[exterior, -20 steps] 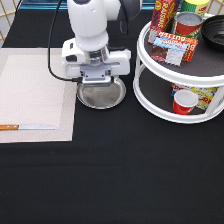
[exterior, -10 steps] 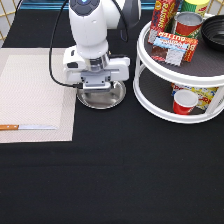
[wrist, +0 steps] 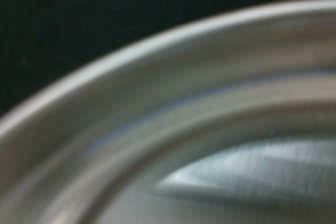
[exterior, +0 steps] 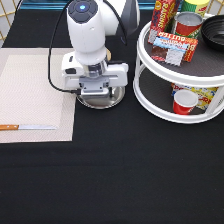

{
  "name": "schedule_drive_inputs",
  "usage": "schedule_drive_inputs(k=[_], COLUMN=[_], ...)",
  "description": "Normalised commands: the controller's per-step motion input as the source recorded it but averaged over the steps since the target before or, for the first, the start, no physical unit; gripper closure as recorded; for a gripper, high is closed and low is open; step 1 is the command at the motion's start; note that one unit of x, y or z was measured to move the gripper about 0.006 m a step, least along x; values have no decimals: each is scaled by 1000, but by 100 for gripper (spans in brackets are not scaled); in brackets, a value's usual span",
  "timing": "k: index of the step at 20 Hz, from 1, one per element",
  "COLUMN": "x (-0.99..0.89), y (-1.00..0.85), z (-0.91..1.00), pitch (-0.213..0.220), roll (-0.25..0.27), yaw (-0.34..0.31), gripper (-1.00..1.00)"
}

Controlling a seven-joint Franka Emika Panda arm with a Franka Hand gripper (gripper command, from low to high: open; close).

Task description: Arrange plate and fork

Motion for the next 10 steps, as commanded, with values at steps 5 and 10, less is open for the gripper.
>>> schedule_drive_inputs(k=[5, 10], x=[282, 285], y=[-428, -494], z=[112, 165], pitch=[56, 81], roll=[0, 0], yaw=[-20, -24], gripper=[-100, -100])
